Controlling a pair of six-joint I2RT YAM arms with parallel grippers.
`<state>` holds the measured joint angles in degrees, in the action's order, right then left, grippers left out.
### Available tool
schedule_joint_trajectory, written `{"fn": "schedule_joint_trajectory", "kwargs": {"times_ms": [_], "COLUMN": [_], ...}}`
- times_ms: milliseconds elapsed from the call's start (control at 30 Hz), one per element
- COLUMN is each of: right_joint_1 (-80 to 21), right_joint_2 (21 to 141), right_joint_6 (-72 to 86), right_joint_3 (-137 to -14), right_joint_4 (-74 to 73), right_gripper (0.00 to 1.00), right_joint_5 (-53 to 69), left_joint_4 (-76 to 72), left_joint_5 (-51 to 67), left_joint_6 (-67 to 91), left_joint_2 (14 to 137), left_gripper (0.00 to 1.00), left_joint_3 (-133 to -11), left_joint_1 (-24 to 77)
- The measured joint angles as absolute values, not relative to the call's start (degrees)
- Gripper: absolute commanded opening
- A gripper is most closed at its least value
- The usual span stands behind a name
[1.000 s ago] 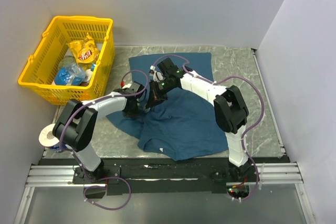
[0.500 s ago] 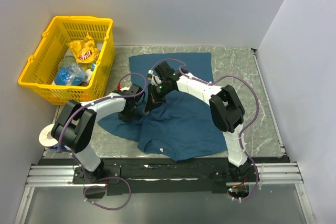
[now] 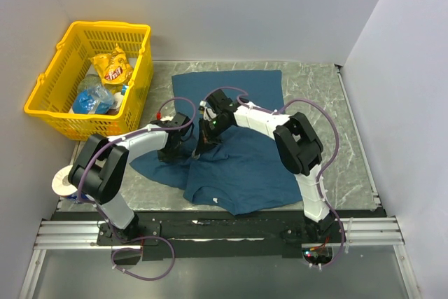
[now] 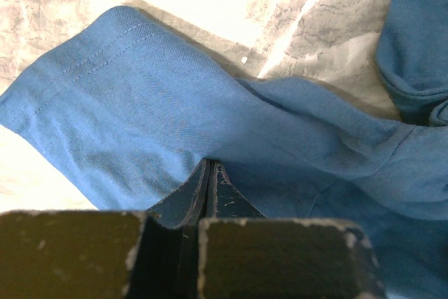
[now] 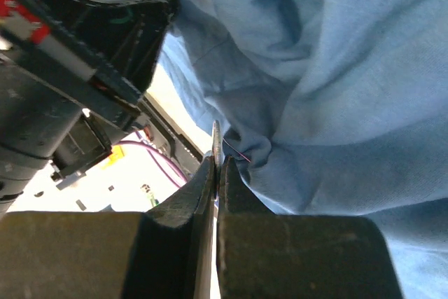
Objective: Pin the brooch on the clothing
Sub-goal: Pin the brooch to the clothes.
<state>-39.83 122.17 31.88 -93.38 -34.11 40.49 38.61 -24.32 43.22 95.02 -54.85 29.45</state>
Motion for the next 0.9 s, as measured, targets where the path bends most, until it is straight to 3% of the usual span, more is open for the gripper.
{"fn": "schedule_joint_trajectory", "kwargs": {"times_ms": [400,800,900], "right_joint_1": [-36.73,-35.53,-35.51], "right_joint_2": [119.81,114.24,114.24], "right_joint_6": [32.14,31.57,31.42], "right_joint_3": [-87.61,-90.35,-90.35], "right_joint_4": [-32.16,-33.15,-34.06], "right_gripper": [0.0,0.0,0.0], "right_joint_5": [40.03,38.54,38.35], "left_joint_4": [38.63,38.59,38.26], "left_joint_5": [-24.95,-25.54,-25.54], "left_joint_6": [43.22,43.2,43.11], "left_joint_2": [95.02,95.0,94.24], "left_gripper": [0.01,0.01,0.11], "left_joint_3": [-54.63,-54.54,-54.3], "left_joint_1": [29.47,29.5,29.5]}}
